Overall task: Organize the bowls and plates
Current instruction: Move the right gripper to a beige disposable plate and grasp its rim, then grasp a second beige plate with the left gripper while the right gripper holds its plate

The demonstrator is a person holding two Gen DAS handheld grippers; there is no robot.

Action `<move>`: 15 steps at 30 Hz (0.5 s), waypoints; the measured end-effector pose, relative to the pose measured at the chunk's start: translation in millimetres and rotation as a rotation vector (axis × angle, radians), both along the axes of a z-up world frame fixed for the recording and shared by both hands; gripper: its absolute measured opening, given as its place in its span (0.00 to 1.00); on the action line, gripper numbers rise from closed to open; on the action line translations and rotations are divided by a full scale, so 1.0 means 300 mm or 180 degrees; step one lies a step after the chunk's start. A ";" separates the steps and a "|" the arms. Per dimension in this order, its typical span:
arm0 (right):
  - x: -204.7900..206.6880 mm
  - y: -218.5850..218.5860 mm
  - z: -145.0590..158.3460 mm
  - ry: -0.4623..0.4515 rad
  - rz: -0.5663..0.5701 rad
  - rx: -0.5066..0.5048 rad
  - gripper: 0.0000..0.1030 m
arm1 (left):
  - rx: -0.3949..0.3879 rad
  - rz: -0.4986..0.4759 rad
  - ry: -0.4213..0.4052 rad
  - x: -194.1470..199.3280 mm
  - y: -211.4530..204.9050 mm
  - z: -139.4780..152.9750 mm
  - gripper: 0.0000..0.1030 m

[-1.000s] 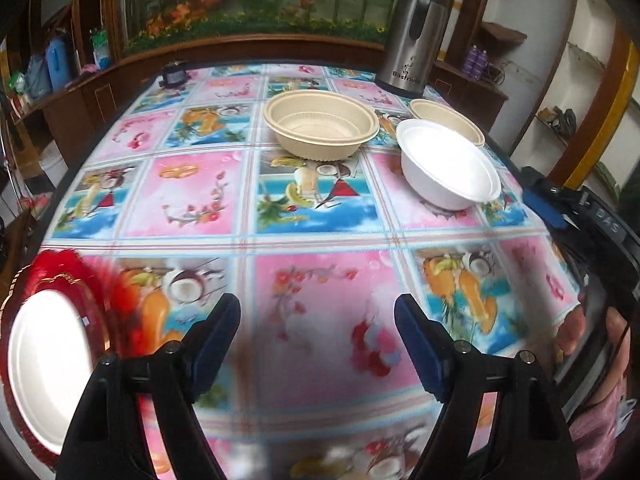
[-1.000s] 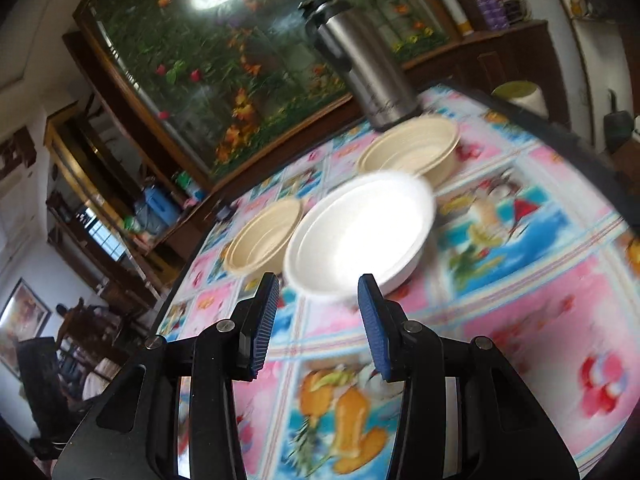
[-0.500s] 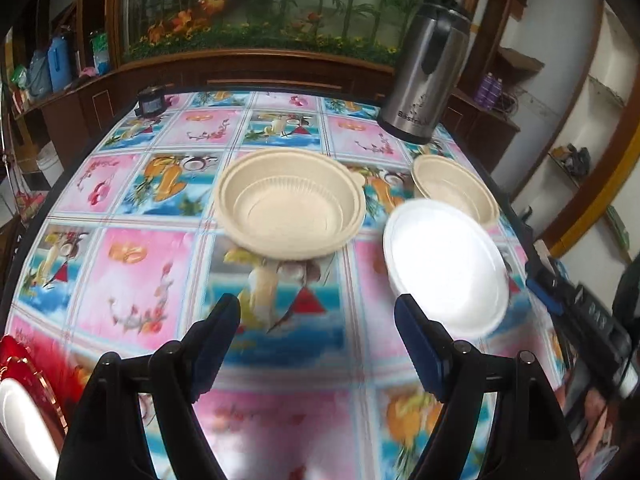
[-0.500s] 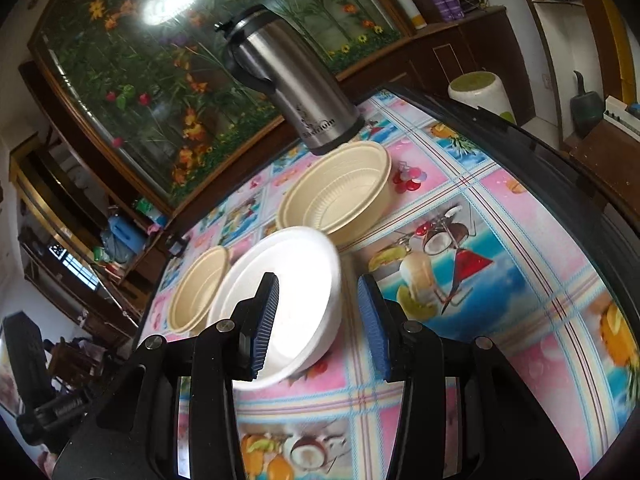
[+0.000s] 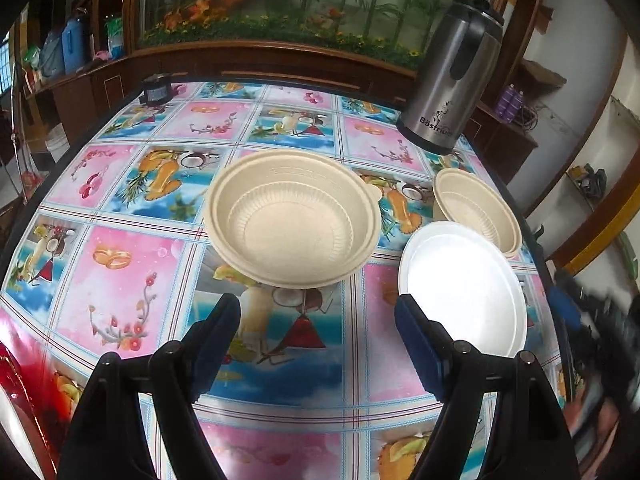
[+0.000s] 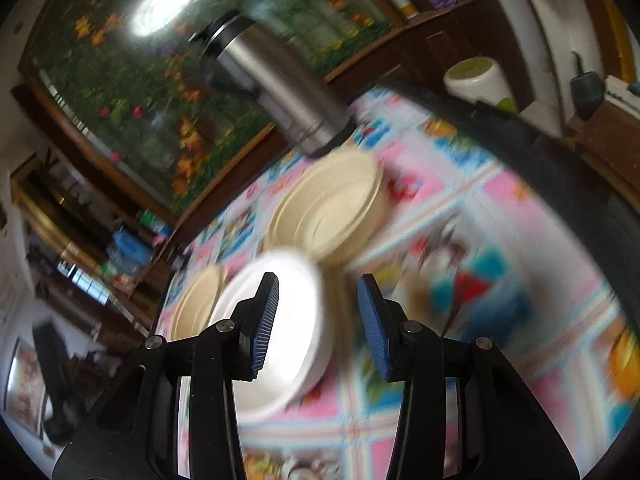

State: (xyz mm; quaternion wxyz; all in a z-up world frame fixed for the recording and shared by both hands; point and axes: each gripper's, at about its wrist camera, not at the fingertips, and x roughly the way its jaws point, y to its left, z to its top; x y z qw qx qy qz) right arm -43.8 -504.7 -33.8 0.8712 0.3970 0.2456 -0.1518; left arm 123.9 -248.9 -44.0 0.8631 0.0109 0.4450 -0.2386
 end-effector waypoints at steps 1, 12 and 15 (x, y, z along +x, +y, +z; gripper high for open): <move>0.015 -0.047 0.007 -0.0026 -0.0052 0.0073 0.39 | -0.0024 0.0012 -0.0010 -0.001 0.007 0.005 0.77; 0.231 -0.268 -0.089 0.0431 -0.0312 0.0578 0.40 | -0.0062 -0.0099 0.0014 -0.018 -0.002 0.000 0.77; 0.252 -0.260 -0.099 0.0493 -0.0339 0.0568 0.40 | -0.0021 -0.0115 0.0015 -0.013 0.014 -0.007 0.77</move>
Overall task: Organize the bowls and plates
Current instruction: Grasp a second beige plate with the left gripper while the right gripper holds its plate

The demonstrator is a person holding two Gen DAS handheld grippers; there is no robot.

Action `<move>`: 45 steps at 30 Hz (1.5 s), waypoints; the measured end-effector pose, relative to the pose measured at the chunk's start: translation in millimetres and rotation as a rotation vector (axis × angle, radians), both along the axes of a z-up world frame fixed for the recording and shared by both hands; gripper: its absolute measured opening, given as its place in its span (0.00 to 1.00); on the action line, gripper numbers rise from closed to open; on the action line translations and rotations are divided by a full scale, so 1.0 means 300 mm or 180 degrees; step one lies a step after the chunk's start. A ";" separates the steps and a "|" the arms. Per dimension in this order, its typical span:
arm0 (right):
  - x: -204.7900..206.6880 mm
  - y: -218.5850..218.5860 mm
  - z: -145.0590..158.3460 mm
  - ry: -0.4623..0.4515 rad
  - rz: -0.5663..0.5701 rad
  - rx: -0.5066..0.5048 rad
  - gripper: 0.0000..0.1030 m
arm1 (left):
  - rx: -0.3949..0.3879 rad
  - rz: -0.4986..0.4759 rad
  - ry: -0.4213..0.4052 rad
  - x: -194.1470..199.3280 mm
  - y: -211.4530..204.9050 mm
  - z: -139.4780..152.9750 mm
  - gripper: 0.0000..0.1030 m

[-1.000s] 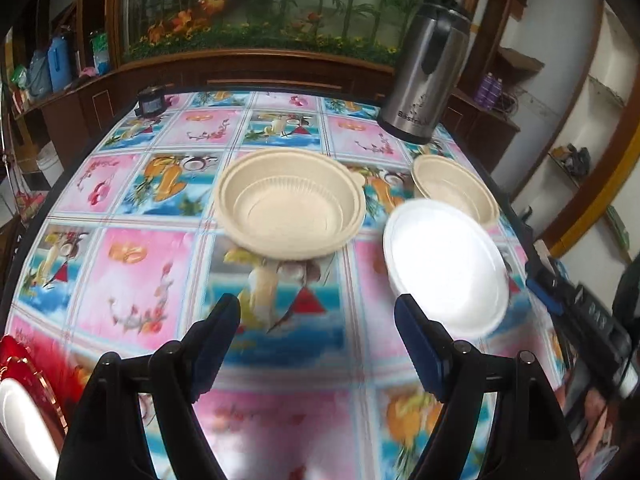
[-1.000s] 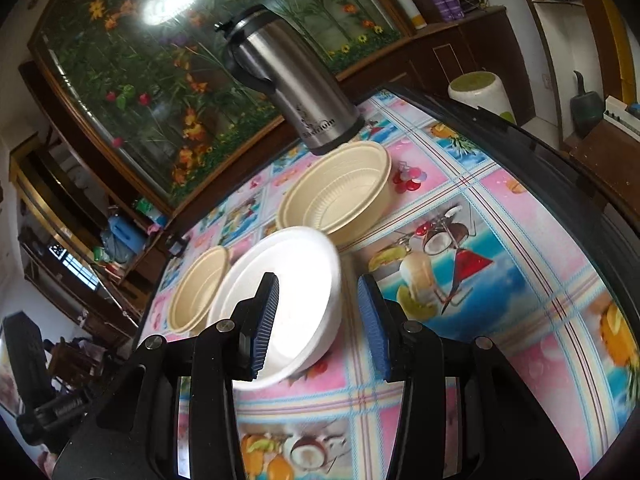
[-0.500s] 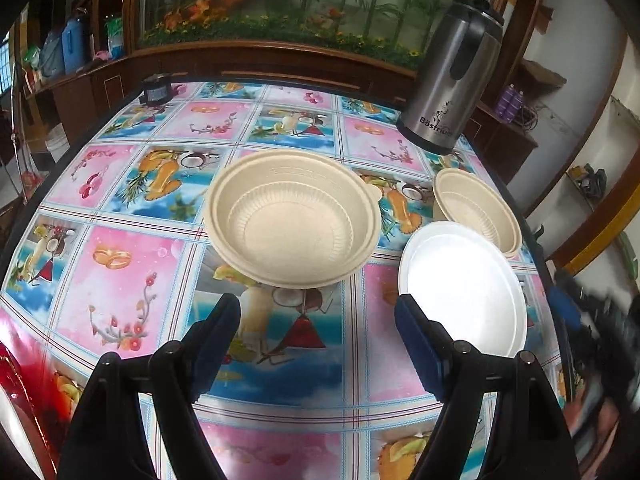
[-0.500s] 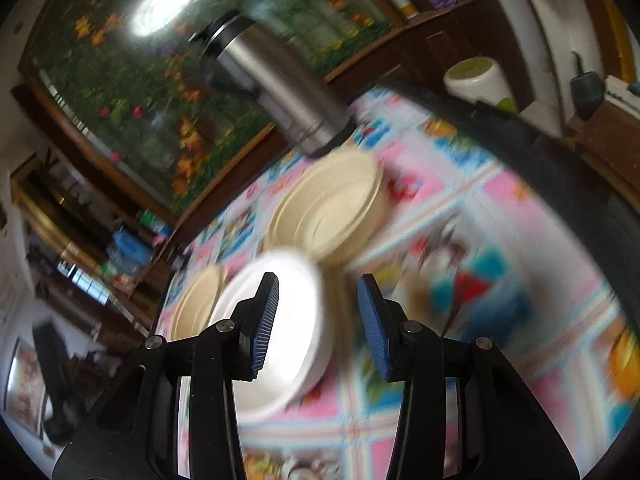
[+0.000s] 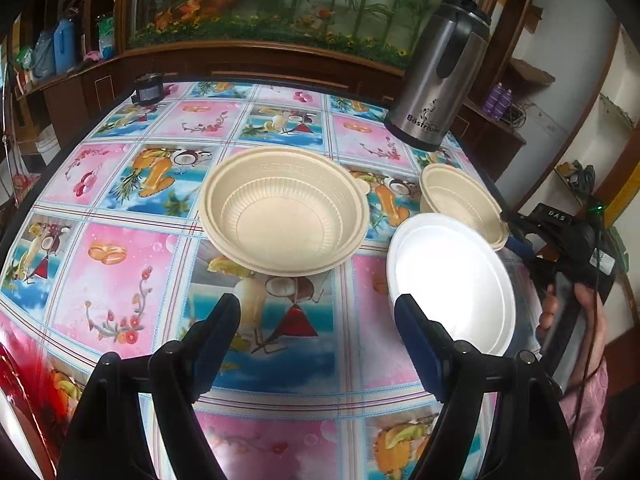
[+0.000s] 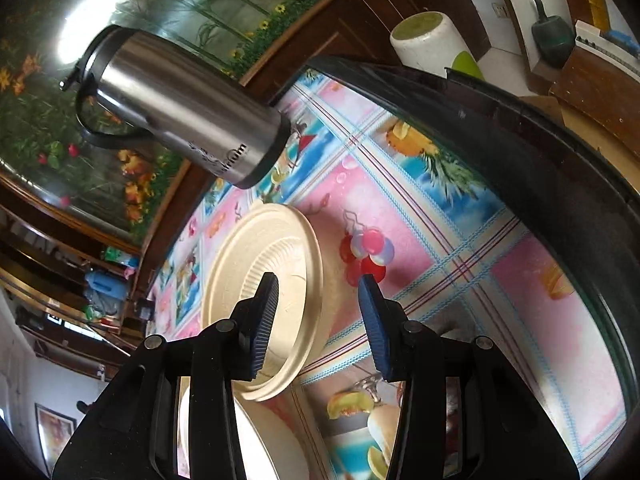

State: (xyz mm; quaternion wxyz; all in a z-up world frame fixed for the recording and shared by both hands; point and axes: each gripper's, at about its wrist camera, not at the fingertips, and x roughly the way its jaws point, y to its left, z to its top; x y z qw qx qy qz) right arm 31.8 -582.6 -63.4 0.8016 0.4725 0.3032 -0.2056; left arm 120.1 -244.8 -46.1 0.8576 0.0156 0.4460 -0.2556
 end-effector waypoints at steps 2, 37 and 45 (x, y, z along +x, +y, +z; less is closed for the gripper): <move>-0.032 0.020 0.023 -0.0055 -0.0101 -0.0116 0.40 | 0.0026 0.0143 0.0000 0.017 0.043 -0.009 0.77; 0.602 0.576 -0.012 0.1036 0.1954 -0.0403 0.45 | -0.0210 0.1290 0.0398 0.371 0.243 -0.110 0.77; 0.579 0.542 -0.018 0.0901 0.1844 -0.0347 0.45 | -0.0176 0.1356 0.0352 0.384 0.287 -0.091 0.78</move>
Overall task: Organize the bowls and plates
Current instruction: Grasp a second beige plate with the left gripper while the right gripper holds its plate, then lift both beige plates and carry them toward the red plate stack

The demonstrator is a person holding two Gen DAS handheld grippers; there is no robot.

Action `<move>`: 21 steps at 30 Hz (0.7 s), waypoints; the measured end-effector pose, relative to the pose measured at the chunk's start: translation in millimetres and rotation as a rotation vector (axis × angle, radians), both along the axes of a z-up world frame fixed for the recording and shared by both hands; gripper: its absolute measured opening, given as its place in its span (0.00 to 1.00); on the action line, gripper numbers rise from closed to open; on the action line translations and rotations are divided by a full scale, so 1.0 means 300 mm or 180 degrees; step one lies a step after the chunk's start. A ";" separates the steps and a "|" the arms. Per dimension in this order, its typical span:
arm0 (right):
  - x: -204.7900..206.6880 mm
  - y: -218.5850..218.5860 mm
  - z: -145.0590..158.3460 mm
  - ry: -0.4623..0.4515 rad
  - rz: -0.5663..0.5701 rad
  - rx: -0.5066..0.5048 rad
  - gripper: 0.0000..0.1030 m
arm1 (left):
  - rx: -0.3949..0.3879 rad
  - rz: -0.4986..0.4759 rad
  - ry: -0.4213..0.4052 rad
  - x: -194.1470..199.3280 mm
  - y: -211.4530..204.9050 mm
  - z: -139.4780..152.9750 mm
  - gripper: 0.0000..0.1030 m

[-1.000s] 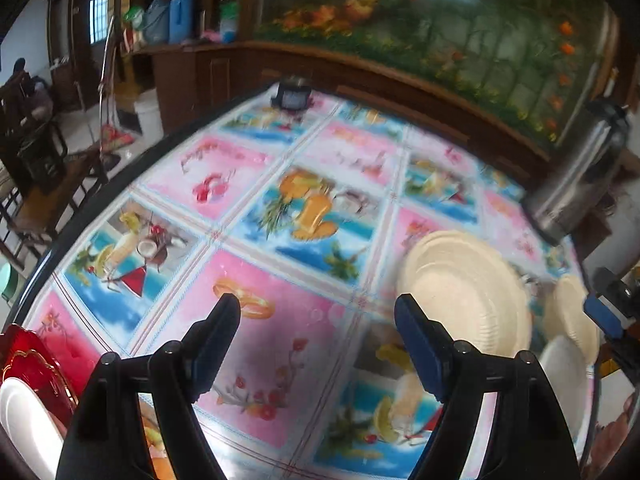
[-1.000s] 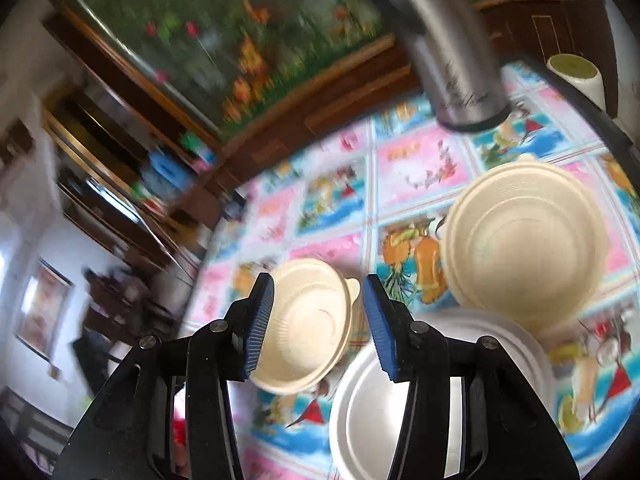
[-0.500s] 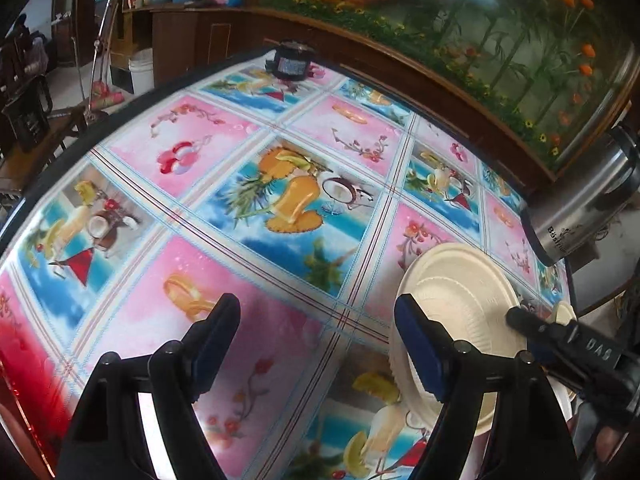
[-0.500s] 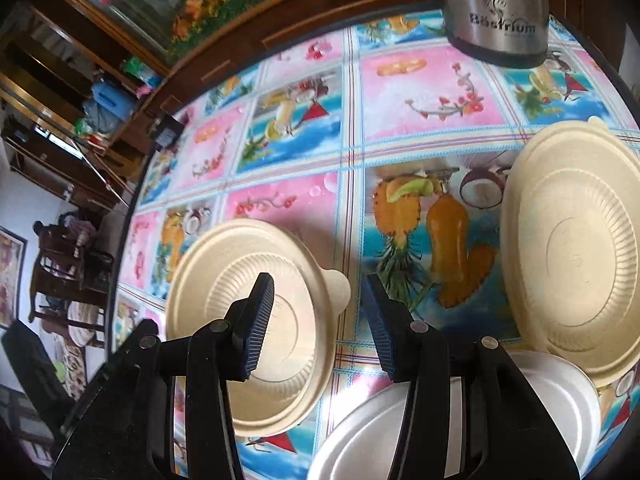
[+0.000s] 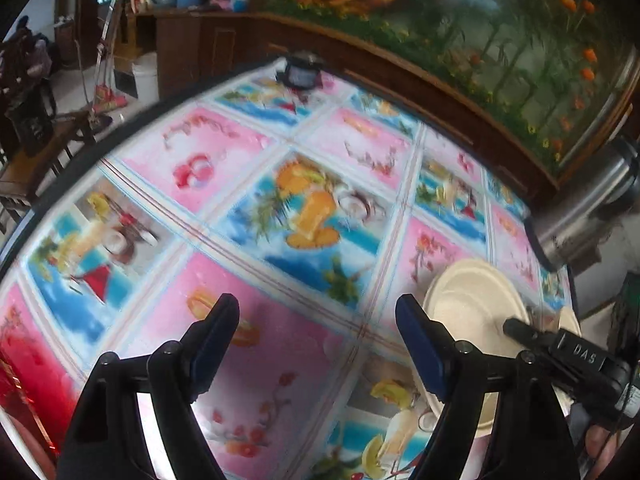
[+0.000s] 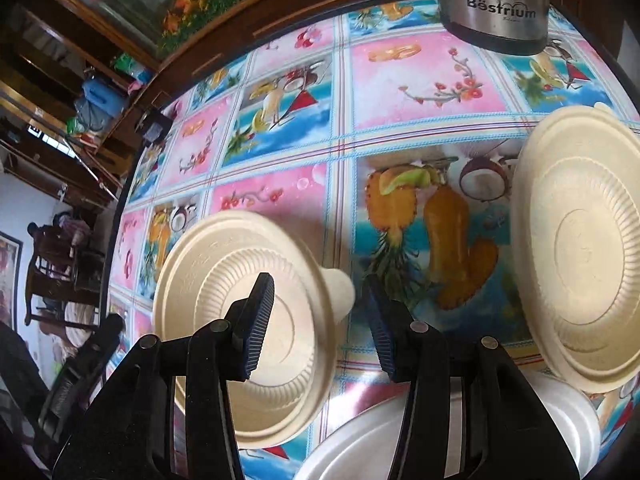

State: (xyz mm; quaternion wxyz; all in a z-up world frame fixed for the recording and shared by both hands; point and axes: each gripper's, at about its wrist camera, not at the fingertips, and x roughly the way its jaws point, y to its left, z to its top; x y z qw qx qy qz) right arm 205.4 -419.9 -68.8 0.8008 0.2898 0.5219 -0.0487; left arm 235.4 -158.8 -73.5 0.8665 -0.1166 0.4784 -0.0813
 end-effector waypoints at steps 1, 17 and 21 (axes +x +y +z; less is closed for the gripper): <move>-0.001 0.001 -0.002 0.0003 0.0006 -0.0015 0.43 | 0.0033 -0.0064 0.0089 0.004 -0.018 -0.019 0.78; 0.011 0.029 -0.020 0.0045 0.0148 -0.0181 0.13 | 0.0308 -0.0310 0.0120 -0.014 -0.107 -0.074 0.78; 0.009 0.042 -0.019 0.0053 0.0182 -0.0288 0.12 | 0.0460 -0.0357 0.0142 -0.019 -0.110 -0.072 0.78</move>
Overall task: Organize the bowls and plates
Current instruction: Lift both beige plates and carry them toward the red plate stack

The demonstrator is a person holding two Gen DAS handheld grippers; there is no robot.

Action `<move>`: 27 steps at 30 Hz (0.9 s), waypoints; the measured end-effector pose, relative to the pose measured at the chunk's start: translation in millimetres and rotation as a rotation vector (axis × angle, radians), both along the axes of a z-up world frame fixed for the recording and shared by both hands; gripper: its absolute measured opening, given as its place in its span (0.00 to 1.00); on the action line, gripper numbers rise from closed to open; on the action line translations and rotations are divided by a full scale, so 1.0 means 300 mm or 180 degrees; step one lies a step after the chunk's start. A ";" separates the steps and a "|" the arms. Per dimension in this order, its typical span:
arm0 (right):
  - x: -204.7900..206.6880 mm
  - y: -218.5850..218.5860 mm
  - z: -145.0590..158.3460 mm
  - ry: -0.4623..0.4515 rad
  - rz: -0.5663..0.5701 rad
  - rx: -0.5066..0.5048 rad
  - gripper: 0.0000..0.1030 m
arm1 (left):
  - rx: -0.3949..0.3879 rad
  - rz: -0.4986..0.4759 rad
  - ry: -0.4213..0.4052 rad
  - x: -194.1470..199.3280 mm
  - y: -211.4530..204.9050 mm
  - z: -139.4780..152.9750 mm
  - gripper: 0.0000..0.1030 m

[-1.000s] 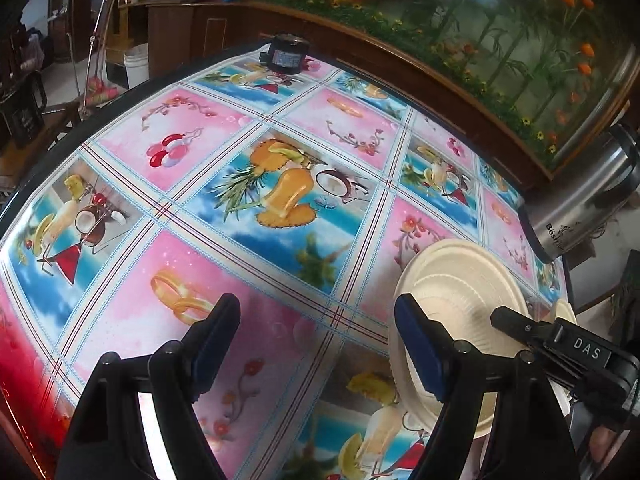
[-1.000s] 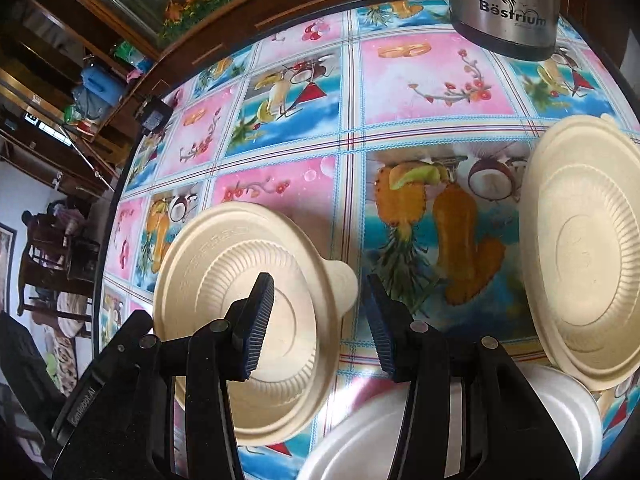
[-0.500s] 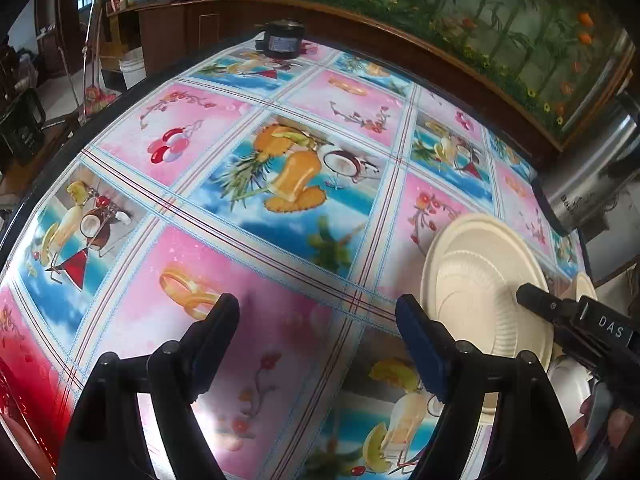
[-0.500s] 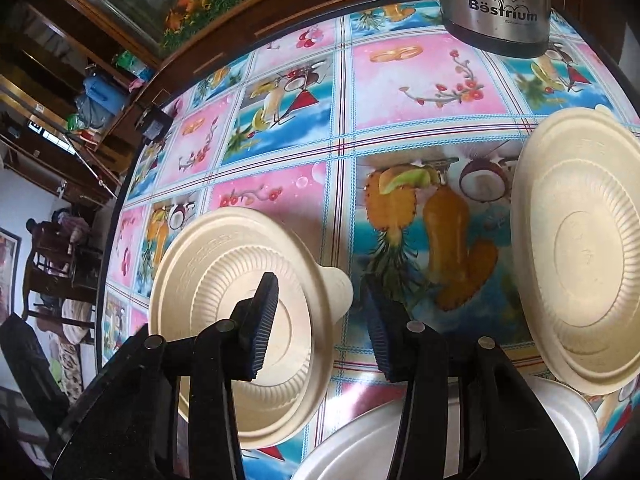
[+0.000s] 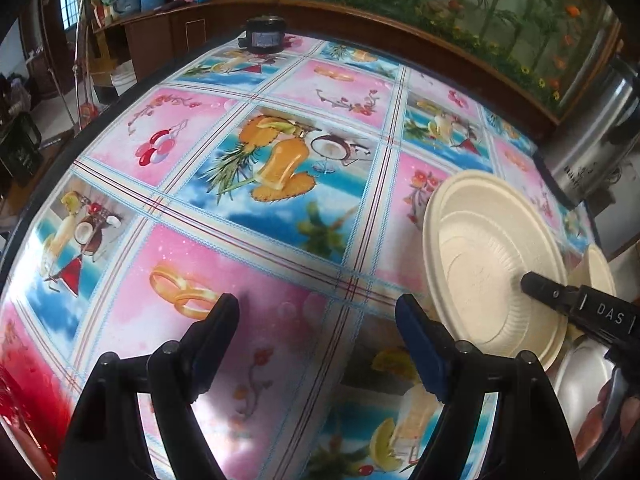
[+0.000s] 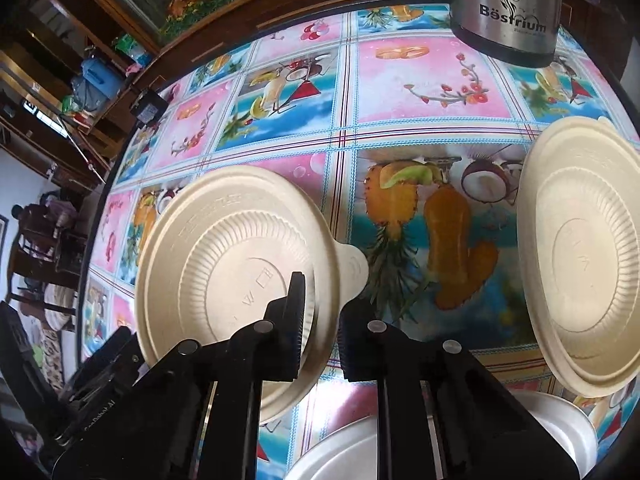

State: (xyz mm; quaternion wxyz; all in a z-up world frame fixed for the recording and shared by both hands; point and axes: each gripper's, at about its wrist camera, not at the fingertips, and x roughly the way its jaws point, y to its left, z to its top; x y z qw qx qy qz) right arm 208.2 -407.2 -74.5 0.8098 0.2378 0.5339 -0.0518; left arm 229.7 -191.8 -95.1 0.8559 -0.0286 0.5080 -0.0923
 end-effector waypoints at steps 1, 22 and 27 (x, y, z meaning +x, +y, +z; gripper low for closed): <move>0.000 0.003 0.000 -0.0006 0.0009 -0.0027 0.12 | 0.0017 0.0000 -0.0016 -0.003 0.004 0.004 0.78; -0.017 0.092 0.002 0.0026 0.0317 -0.0246 0.12 | -0.1152 0.0008 0.0518 0.039 0.188 0.039 0.80; -0.017 0.092 0.000 0.0036 0.0315 -0.0256 0.12 | -0.1209 0.0015 0.0394 0.026 0.197 0.077 0.80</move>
